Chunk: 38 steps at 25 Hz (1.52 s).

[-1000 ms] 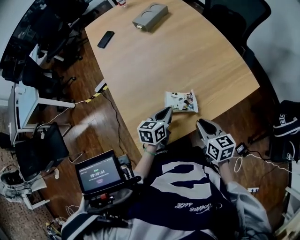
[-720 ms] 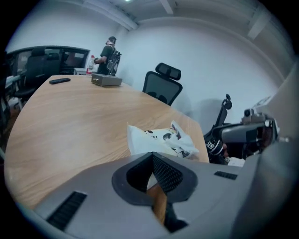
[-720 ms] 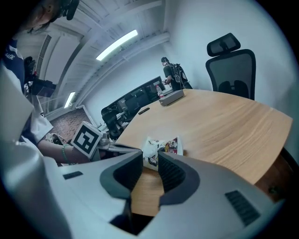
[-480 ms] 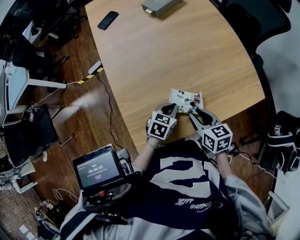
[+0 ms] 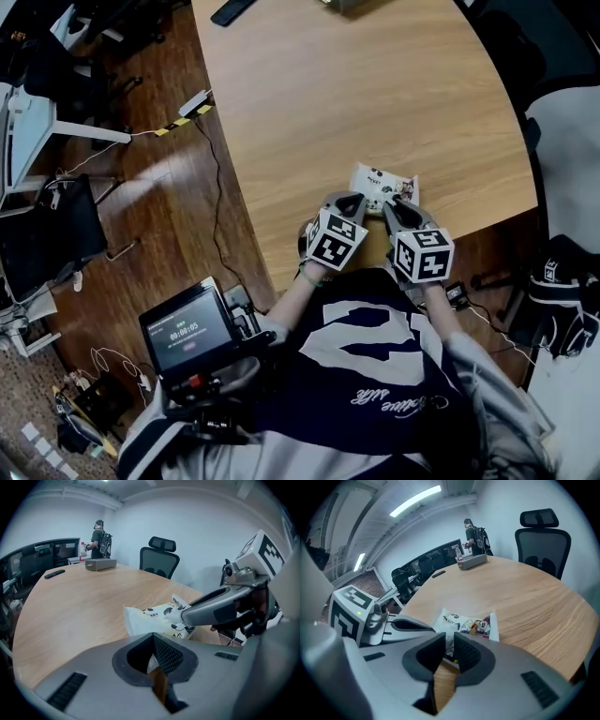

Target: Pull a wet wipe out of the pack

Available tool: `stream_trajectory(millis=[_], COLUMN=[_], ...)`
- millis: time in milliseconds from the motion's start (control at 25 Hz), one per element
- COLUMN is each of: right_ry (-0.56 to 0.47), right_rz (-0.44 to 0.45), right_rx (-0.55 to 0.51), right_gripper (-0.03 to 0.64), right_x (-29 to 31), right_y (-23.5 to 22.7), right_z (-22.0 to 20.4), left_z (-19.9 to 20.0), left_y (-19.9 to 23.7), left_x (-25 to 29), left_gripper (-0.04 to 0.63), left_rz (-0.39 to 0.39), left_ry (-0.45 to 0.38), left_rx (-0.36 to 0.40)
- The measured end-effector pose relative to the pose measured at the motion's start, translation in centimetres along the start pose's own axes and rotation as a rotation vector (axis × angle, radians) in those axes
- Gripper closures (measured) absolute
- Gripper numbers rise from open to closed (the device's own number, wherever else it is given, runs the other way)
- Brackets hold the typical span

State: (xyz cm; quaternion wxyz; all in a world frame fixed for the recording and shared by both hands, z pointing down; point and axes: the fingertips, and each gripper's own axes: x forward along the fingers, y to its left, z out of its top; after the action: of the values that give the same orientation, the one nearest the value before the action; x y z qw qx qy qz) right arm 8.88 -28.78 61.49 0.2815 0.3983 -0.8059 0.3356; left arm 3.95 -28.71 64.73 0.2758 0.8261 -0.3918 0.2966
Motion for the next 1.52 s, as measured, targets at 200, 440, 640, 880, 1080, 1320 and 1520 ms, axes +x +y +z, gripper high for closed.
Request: stream_trajectory(millis=[200, 440, 640, 880, 1080, 1320, 1520], right_ry=[0.005, -0.014, -0.029, -0.079, -0.133, -0.162, -0.262], right_rz=[0.014, 0.06, 0.072, 0.087, 0.104, 0.099, 0.126], right_rx=[0.04, 0.092, 0.114, 0.149, 0.164, 0.192, 0.19], right_gripper=[0.594, 0.6, 0.601, 0.601, 0.601, 0.603, 0.603], right_x=[-0.4, -1.7, -2.6, -4.2, -5.7, -6.7, -8.8], right_y=[0.0, 0.2, 0.4, 1.0, 1.5, 1.0, 1.6], right_z=[-0.2, 0.3, 0.6, 1.5, 2.9, 2.8, 5.6], left_z=[0.1, 0.1, 0.1, 0.1, 0.1, 0.0, 0.1], left_y=[0.0, -0.1, -0.2, -0.2, 0.1, 0.0, 0.3], left_x=[0.2, 0.5, 0.6, 0.5, 0.3, 0.7, 0.8], left_gripper=[0.592, 0.592, 0.592, 0.592, 0.592, 0.592, 0.592], left_rz=[0.012, 0.029, 0.035, 0.04, 0.041, 0.041, 0.043], left_ry=[-0.005, -0.006, -0.003, -0.004, -0.003, -0.002, 0.0], left_rx=[0.029, 0.025, 0.018, 0.018, 0.018, 0.019, 0.019])
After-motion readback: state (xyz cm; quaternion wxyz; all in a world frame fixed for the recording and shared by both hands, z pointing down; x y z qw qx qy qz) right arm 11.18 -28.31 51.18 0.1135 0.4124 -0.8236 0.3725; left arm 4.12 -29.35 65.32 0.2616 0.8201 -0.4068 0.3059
